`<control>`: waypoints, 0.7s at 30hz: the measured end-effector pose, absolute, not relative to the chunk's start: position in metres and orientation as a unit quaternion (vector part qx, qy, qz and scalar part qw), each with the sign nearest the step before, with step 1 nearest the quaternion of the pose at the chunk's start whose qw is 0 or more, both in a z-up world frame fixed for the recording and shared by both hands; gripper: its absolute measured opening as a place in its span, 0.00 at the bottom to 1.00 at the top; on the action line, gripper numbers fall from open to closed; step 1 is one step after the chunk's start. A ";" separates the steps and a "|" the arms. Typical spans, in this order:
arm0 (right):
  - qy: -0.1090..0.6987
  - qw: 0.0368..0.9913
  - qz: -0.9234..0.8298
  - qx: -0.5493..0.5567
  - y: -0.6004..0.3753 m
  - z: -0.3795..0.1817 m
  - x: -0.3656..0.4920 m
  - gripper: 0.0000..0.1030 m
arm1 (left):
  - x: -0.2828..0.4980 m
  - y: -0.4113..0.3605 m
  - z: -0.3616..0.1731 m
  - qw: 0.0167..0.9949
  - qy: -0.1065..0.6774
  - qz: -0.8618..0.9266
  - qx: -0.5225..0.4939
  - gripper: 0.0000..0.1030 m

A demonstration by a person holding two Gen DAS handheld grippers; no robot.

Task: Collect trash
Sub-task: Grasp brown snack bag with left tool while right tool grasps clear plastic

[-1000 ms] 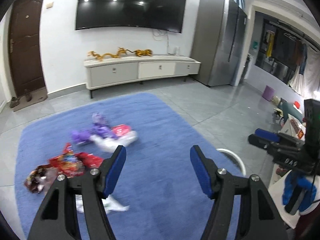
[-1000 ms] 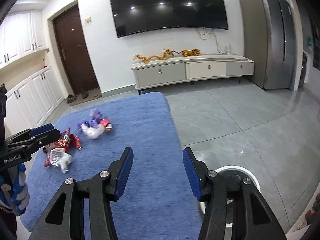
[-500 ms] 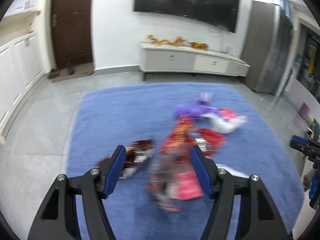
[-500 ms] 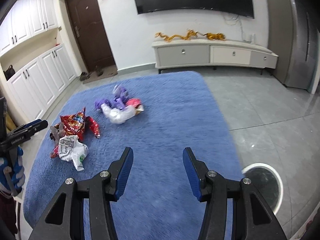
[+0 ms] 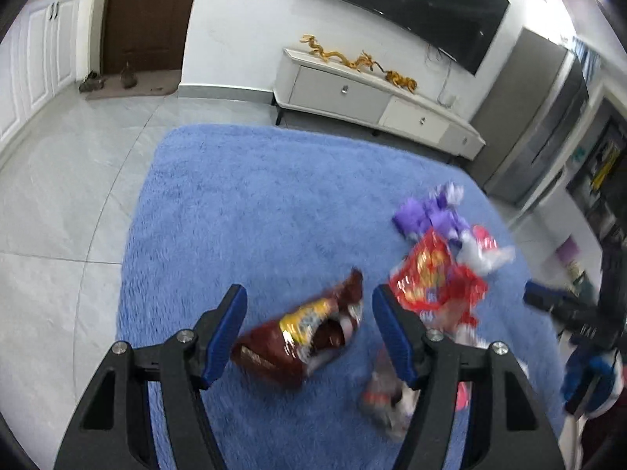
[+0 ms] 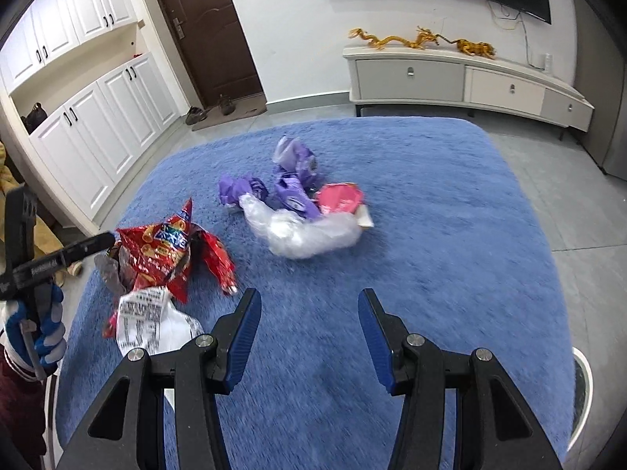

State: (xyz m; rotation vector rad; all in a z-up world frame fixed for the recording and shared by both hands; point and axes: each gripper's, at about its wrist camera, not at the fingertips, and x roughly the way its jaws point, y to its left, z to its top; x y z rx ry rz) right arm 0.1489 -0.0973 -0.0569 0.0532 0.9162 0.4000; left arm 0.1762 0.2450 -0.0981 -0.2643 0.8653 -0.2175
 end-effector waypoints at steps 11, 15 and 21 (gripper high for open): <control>0.448 0.868 0.200 0.073 -0.099 -0.064 0.181 0.48 | 0.184 0.240 -0.130 0.885 0.446 -0.075 -0.114 0.63; 0.451 0.863 0.202 0.105 -0.102 -0.070 0.194 0.48 | 0.172 0.230 -0.129 0.887 0.440 -0.092 -0.102 0.62; 0.457 0.854 0.206 0.141 -0.108 -0.076 0.204 0.46 | 0.151 0.218 -0.125 0.894 0.428 -0.099 -0.087 0.62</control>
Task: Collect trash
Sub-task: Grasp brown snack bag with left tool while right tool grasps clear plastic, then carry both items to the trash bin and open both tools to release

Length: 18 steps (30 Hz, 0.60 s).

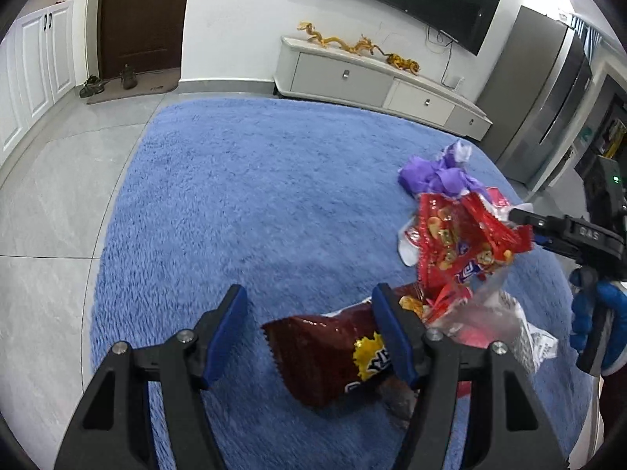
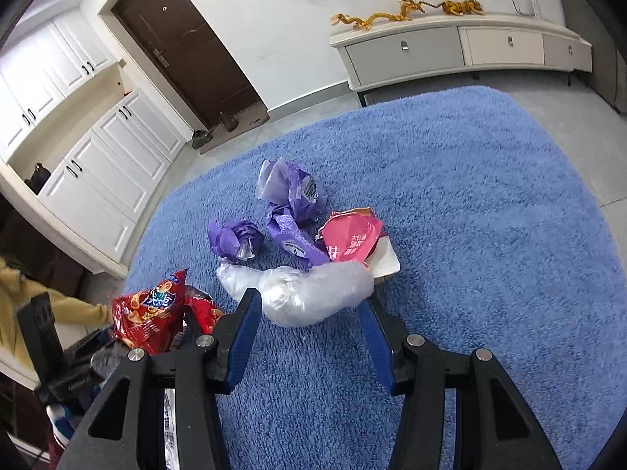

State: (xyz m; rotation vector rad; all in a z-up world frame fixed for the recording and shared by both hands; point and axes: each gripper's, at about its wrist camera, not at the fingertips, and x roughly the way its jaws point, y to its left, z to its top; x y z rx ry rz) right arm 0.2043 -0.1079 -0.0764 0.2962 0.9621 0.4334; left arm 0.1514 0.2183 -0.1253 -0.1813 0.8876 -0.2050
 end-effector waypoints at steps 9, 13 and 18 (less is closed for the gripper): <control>0.442 0.860 0.227 0.117 -0.102 -0.067 0.192 0.13 | 0.117 0.205 -0.119 0.896 0.423 -0.116 -0.067 0.55; 0.432 0.865 0.229 0.111 -0.104 -0.063 0.181 0.11 | 0.108 0.201 -0.122 0.894 0.427 -0.117 -0.075 0.43; 0.421 0.873 0.227 0.101 -0.116 -0.056 0.159 0.11 | 0.093 0.201 -0.119 0.895 0.421 -0.113 -0.094 0.24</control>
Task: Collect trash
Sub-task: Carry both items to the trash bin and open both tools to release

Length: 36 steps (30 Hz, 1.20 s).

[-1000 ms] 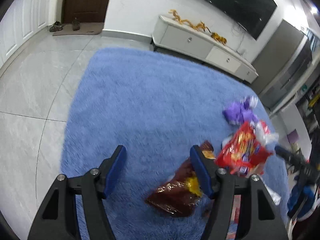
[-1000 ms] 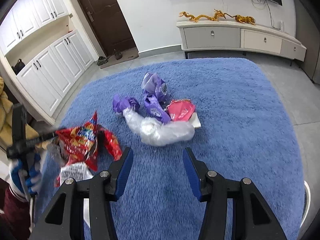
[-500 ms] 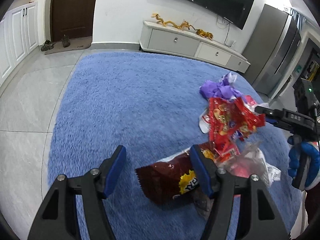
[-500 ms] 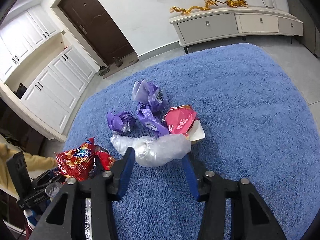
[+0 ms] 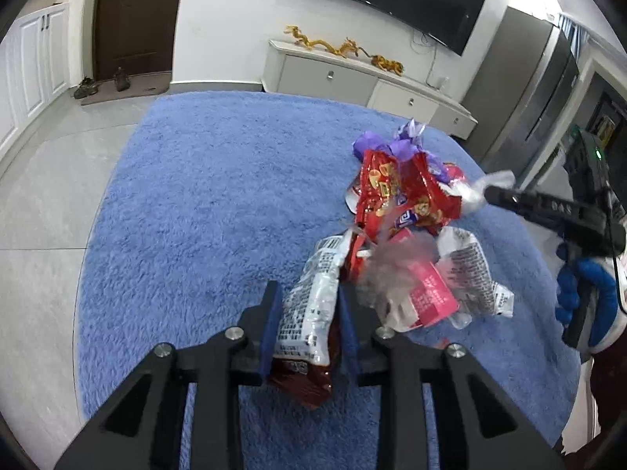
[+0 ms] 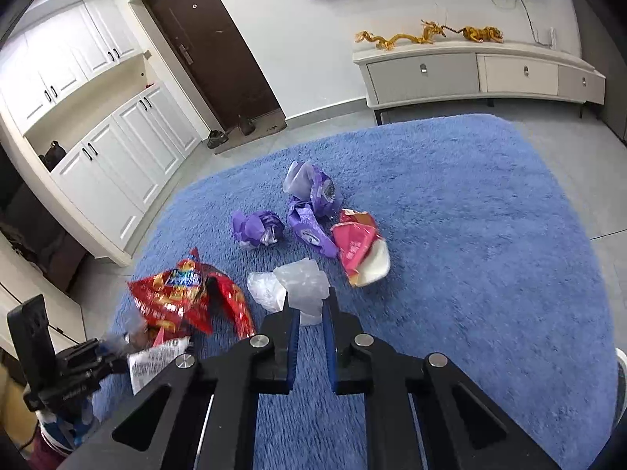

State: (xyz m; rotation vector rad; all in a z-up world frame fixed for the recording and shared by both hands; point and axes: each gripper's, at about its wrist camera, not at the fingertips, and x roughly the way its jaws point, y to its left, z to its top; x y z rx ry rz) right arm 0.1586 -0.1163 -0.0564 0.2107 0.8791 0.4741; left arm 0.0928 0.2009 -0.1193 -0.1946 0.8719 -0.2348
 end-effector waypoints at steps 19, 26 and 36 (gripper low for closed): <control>0.378 0.907 0.175 0.066 -0.197 -0.036 0.083 0.11 | 0.042 0.174 -0.048 0.916 0.358 -0.134 -0.119 0.14; 0.357 0.921 0.126 0.097 -0.266 -0.029 0.063 0.11 | 0.067 0.087 -0.030 0.902 0.354 -0.223 -0.105 0.13; 0.338 0.932 0.020 0.133 -0.380 -0.034 0.025 0.11 | 0.098 -0.077 -0.029 0.853 0.382 -0.351 -0.062 0.13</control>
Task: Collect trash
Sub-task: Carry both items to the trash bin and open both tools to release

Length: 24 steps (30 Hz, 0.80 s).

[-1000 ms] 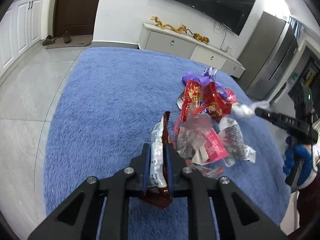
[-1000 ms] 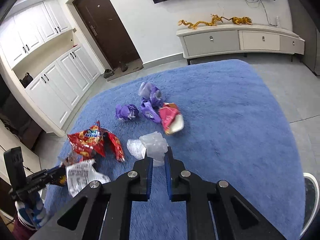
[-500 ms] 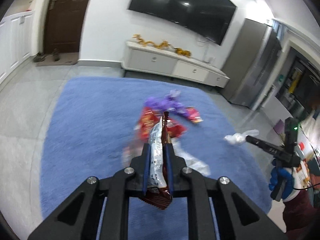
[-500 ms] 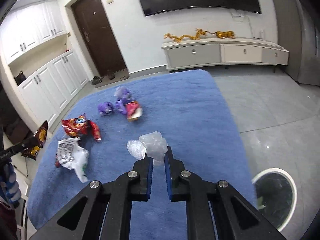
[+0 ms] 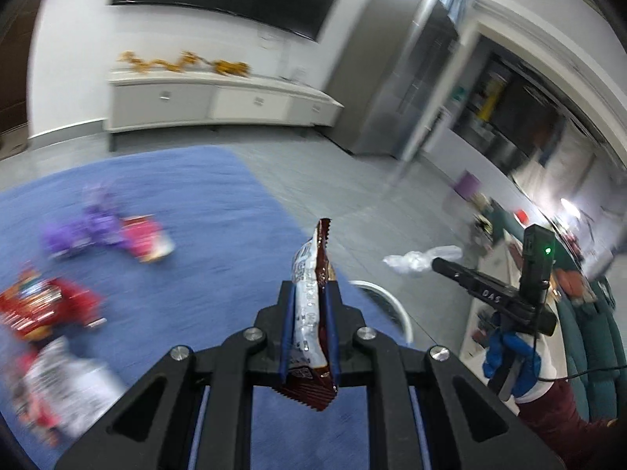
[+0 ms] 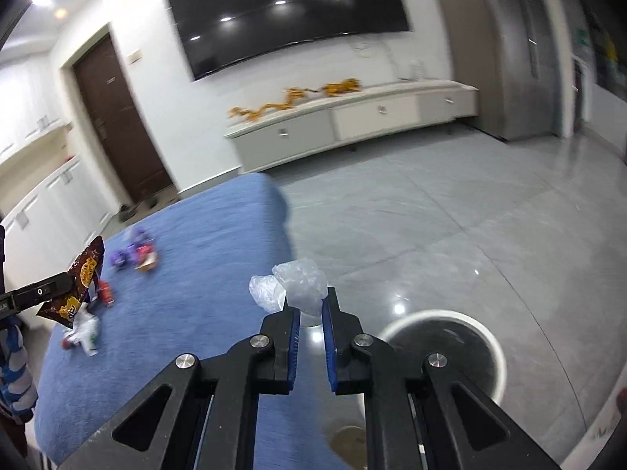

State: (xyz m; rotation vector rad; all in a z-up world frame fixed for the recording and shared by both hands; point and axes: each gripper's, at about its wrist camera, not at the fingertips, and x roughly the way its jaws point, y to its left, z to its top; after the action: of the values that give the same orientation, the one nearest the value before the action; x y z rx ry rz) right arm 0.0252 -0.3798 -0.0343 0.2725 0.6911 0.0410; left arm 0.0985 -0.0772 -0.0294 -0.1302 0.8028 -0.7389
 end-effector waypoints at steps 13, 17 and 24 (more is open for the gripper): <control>0.381 0.897 -0.080 0.211 -0.483 -0.104 0.009 0.11 | 0.146 -0.310 -0.092 0.774 0.465 -0.428 0.030 0.15; 0.393 0.887 -0.094 0.225 -0.501 -0.122 0.012 0.11 | 0.153 -0.353 -0.113 0.756 0.492 -0.432 0.031 0.18; 0.415 0.869 -0.115 0.245 -0.518 -0.152 0.017 0.36 | 0.168 -0.372 -0.128 0.749 0.508 -0.424 0.008 0.65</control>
State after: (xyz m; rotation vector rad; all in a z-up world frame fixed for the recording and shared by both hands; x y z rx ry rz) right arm 0.0175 -0.5175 -0.1524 0.5119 0.8689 -0.2400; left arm 0.1679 -0.3718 -0.1278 0.0170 1.1114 -0.9278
